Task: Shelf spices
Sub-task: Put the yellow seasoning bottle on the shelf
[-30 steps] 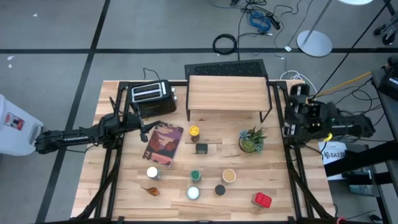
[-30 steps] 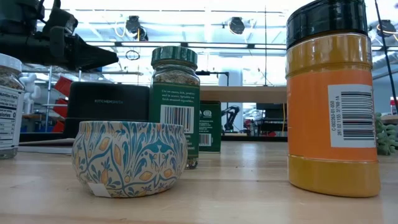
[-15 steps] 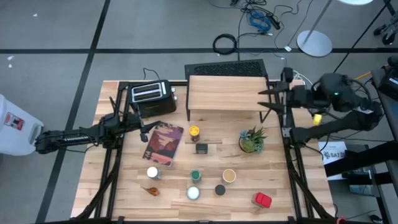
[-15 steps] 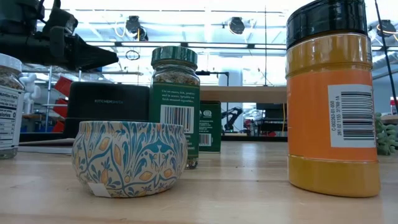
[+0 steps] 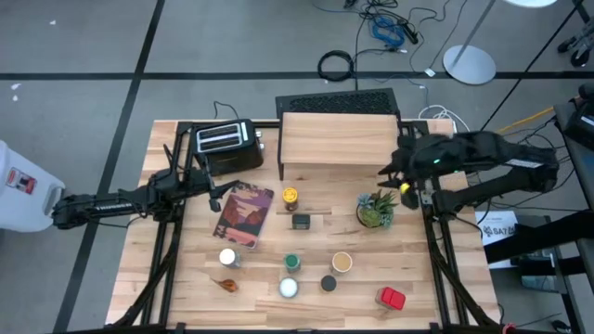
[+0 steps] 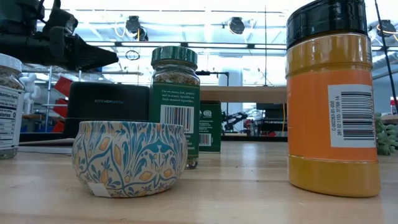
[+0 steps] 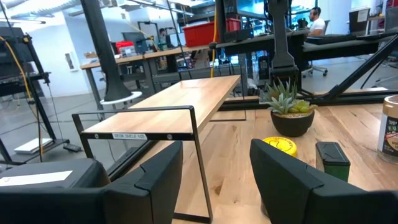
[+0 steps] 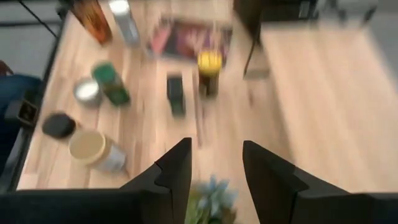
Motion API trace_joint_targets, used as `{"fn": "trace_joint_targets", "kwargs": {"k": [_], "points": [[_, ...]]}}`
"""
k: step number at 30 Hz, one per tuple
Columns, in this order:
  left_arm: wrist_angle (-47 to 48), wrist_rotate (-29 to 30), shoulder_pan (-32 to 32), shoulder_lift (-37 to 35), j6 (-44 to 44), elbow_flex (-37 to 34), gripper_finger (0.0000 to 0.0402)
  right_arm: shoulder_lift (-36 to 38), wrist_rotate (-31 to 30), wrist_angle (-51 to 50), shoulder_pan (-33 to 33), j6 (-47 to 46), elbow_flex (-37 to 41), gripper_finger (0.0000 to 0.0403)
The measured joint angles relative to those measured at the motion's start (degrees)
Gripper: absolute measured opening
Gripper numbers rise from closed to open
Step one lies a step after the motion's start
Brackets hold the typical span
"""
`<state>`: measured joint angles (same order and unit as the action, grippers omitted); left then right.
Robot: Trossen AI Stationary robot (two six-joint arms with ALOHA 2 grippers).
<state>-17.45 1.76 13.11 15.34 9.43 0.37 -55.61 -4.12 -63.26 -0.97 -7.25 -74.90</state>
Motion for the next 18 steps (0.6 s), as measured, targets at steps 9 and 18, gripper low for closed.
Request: {"fn": "trace_joint_targets", "kwargs": {"k": [9, 18], "points": [[0.00, 0.00, -0.01, -0.01, 0.00, -0.01, 0.0199, 1.44, 4.52, 15.46, -3.35, -7.70, 20.12, 0.0132], [0.00, 0.00, -0.01, 0.01, 0.00, 0.01, 0.0199, 0.74, 4.18, 66.52, -6.64, -4.54, 44.36, 0.0132]]}}
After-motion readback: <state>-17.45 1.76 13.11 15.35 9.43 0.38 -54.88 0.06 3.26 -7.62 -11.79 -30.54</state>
